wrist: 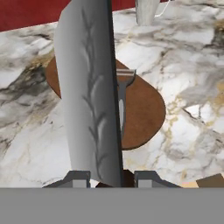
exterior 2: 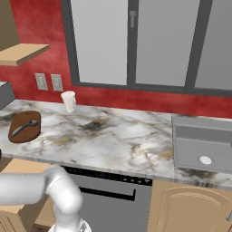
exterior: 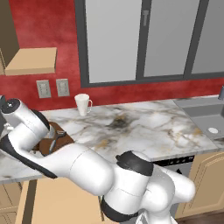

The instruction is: Open the drawer on the left and place the cutting tools on the cutting board.

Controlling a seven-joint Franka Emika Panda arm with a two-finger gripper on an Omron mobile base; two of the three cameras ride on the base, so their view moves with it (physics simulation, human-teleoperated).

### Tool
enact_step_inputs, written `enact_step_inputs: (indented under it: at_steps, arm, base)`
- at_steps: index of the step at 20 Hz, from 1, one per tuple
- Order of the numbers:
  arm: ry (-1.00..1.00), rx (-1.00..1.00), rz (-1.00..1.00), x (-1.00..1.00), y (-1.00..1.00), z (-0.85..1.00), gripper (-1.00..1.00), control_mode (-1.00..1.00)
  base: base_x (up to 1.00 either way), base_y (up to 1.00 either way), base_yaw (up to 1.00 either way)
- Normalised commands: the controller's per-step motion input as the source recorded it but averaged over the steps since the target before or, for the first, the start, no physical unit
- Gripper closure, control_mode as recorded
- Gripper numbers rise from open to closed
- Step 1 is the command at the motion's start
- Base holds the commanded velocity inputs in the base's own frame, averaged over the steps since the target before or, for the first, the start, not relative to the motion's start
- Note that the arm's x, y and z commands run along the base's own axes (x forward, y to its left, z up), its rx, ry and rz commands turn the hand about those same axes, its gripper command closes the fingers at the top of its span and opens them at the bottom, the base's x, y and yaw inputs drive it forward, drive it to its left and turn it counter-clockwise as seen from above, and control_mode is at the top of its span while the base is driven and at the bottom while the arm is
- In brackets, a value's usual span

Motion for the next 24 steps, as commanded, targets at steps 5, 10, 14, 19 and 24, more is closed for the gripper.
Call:
enact_step_inputs:
  at_steps: [5, 10, 14, 19, 24]
  arm:
    - [0.00, 0.00, 0.00, 0.29, 0.00, -0.01, 1.00, -1.00]
    - [0.00, 0.00, 0.00, 0.51, 0.00, -0.03, 1.00, -1.00]
    - [0.00, 0.00, 0.00, 0.62, 0.00, -0.21, 1.00, -1.00]
    - [0.00, 0.00, 0.00, 0.86, 0.00, -0.39, 1.00, -1.00]
    - [0.00, 0.00, 0.00, 0.72, 0.00, -0.45, 1.00, -1.00]
  base:
    - [0.00, 0.00, 0.00]
    - [0.00, 0.00, 0.00]
    - [0.00, 0.00, 0.00]
    - [0.00, 0.00, 0.00]
    - [0.00, 0.00, 0.00]
